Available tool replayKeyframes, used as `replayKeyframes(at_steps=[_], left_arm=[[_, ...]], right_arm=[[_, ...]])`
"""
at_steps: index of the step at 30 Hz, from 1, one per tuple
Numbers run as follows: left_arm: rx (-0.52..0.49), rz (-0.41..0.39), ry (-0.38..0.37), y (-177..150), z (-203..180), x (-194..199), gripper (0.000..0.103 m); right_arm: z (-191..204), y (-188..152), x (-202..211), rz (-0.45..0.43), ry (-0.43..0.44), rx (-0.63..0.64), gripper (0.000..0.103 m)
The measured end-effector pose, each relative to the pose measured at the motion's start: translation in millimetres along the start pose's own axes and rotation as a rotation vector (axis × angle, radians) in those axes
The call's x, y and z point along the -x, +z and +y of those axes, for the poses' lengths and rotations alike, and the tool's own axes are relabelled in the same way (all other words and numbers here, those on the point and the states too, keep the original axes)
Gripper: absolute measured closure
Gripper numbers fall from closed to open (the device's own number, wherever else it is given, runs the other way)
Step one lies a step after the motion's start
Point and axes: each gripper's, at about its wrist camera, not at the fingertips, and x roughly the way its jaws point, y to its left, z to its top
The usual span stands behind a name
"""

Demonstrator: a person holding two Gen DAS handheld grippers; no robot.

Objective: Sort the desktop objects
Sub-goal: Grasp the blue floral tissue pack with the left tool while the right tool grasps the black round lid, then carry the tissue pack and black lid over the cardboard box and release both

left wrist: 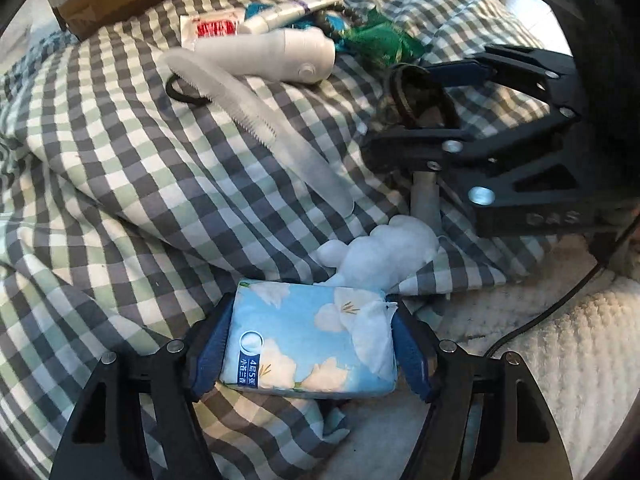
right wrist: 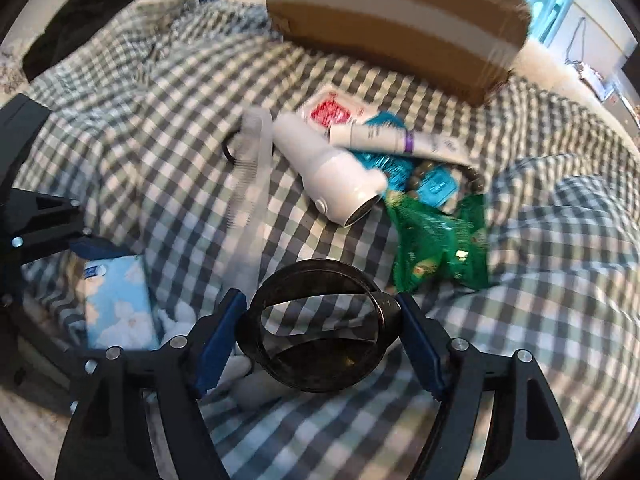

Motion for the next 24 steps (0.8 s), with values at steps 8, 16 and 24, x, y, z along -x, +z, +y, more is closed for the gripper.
replayKeyframes(at_steps=[8,16,24], left_arm=[[-0.031,-0.072,0.057,1.4,-17.7,26.3,0.029],[-0.050,-0.101,0.057,-0.8,-15.1,61.2,0.029],[-0.042,-0.056,0.055,-4.1,11.4,78.4,0.029]], right_arm=[[-3.1,6.3,41.9,-0.106,-0.008,-0.045,0.028],[-9.7,6.6,57.2,-0.144,0.004,-0.056,0.028],[-13.0,6.5,60.3,-0.157,0.018,-0.072,0.028]])
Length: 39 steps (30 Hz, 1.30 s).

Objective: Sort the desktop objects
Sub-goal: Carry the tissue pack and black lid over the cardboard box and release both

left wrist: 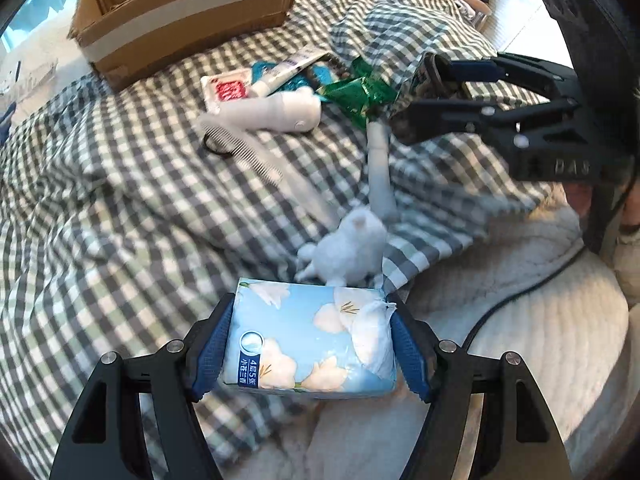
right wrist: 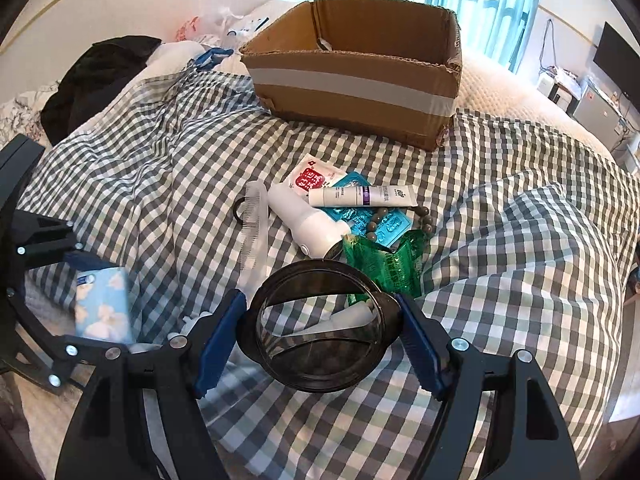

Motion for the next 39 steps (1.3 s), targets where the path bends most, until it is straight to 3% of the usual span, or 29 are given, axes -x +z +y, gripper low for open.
replayKeyframes(at_steps=[8,14,24,32,39], left_arm=[[0.038,0.048,0.003,-24.5,16.0,13.3,0.029],[0.091,-0.029,0.058,-18.8,33.3,28.3,0.029],[0.107,-0.255,0.091,42.2,44.5,61.3,0.029],[0.198,-0.509,0.255,106.1,64.1,96.6,0.029],[0.260,-0.578,0.300,170.8,91.1,98.4,0.029]], right_arm=[[1.5,0.9,0.2,-0.005,0.007,0.000,0.028],[1.7,9.6,10.0,-0.045,-0.002,0.009,0.028],[-7.3,41.5,36.4,-0.142,-0.037,0.030,0.028],[-33.3,107.1,54.3,-0.286,-0.037,0.011,0.028],[-60.5,172.7,37.5,-0.336,0.072,-0.047,0.028]])
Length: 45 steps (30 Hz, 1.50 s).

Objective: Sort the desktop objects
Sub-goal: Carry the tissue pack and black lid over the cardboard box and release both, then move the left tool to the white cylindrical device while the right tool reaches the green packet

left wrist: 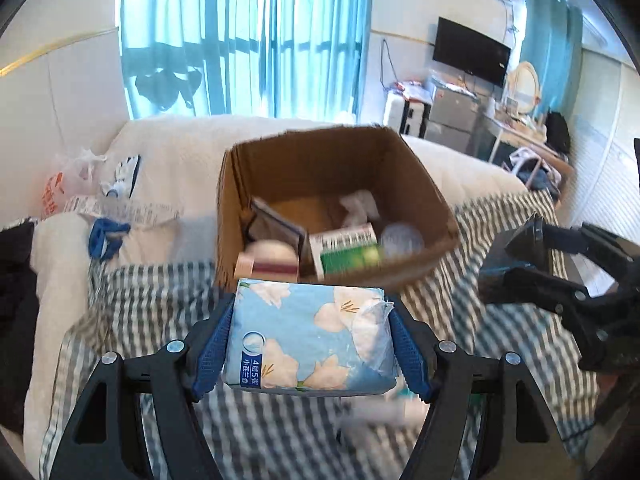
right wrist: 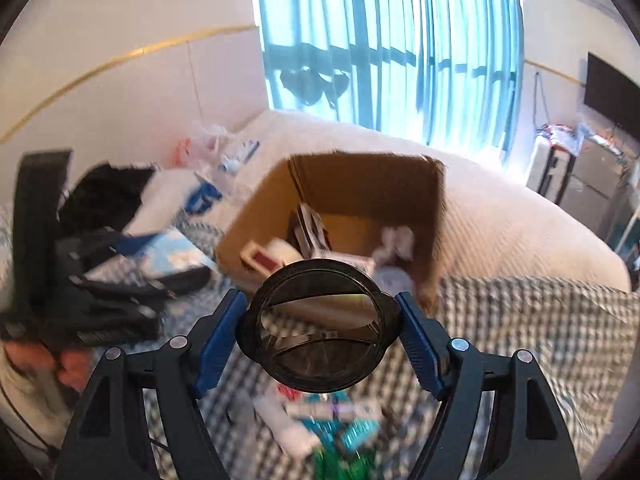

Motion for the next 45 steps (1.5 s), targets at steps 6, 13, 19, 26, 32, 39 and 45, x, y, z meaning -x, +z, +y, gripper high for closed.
replayKeyframes(at_steps=[6,13,19,26,32,39,45], left_arm=[[0.015,-0.030,0.038,40.8,3.6,-43.6,0.029],[0.015,-0.025,0.072,59.1,11.8,-104.2,0.029],[0.005,0.003,0.080,67.9,17.7,-151.0,0.029],[-0.061,0.032,0.130,57.8,9.1,-154.9,0.000],[-0.104,0.036,0.167,42.7,5.3,-114.4,0.000],[-0.062,0.046,0.159,17.5,1.2,-52.5,0.000],[-0.001,0.081,0.156,-20.6,-2.7,-27.7,0.000]], right_arm=[[-18.0,35.7,-53.2,-0.008,0.017,-0.036,0.028],[-45.8,52.8,-107.4,0.026,-0.044,-0.053,0.028],[-73.1,68.6,-140.4,0.047,-0.079,-0.110,0.028],[-82.3,65.6,-119.8,0.007,-0.126,-0.154,0.010],[-68.2,53.4,-71.1,0.028,-0.121,-0.142,0.010],[-29.8,31.2,-3.9,0.027,-0.148,-0.024,0.010],[-16.6,-9.7,25.8,0.043,-0.144,0.042,0.010]])
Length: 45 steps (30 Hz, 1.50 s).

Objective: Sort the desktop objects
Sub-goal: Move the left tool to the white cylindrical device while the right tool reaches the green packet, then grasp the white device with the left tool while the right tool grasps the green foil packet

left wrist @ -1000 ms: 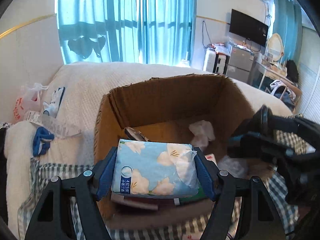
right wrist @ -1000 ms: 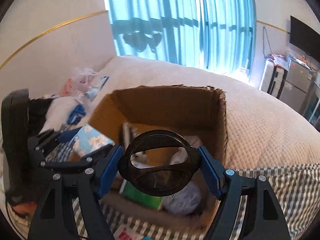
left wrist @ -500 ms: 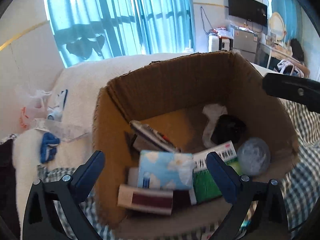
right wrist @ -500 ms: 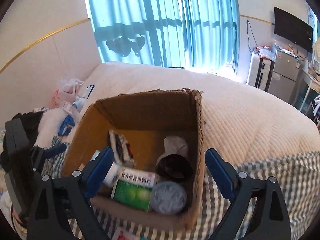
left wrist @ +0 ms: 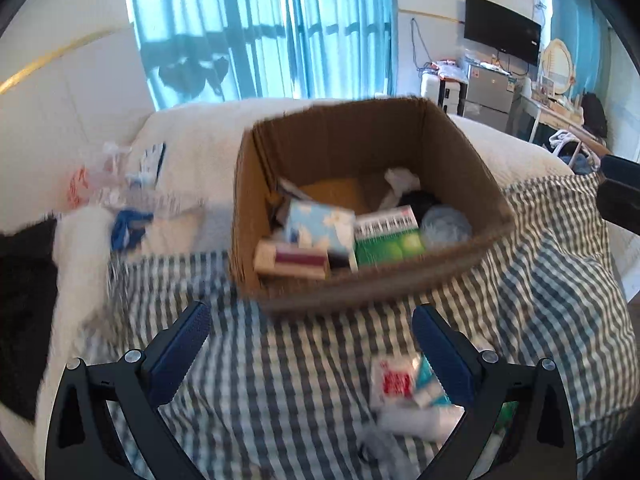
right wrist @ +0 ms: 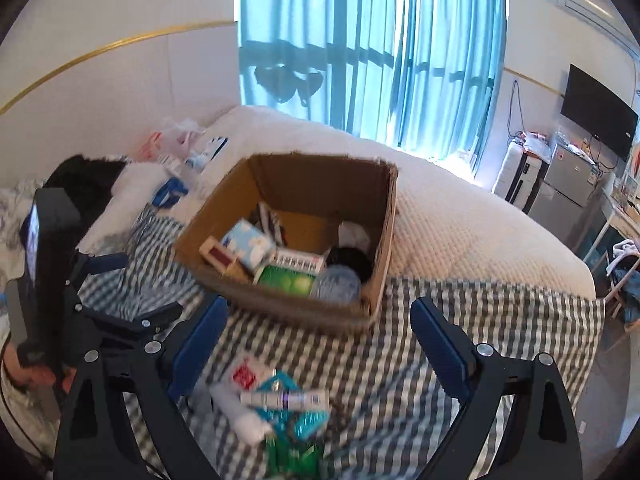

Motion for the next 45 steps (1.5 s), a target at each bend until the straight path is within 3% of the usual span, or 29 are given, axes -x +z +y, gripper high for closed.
replayKeyframes(at_steps=[7,12,18,22,32,38,45], left_arm=[[0.042,0.095,-0.079,-62.6,-21.0,-16.8,0.000],[-0.057,0.143,-0.132,-95.1,-61.0,-38.6,0.000],[-0.171,0.193,-0.190,-116.2,-95.5,-68.0,0.000],[-0.144,0.237,-0.247,-121.9,-96.4,-84.5,0.000],[-0.164,0.257,-0.268,-129.1,-101.2,-114.3,0.002],[-0.149,0.207,-0.241,-130.5,-88.1,-96.0,0.003],[-0.015,0.134,-0.225,-119.4,-44.9,-64.1,0.003]], right_arm=[[0.2,-87.6,-14.8,0.143,-0.018,-0.040,0.010],[-15.9,-132.9,-22.7,0.198,-0.040,-0.132,0.010],[-19.6,-142.0,-33.7,0.221,-0.028,-0.158,0.010],[-14.8,-146.5,-44.5,0.247,-0.020,-0.157,0.010],[-9.3,-153.9,-66.7,0.331,-0.007,-0.151,0.010],[0.4,-158.6,-76.0,0.364,0.007,-0.126,0.010],[14.7,-169.6,-104.1,0.468,0.041,-0.080,0.010]])
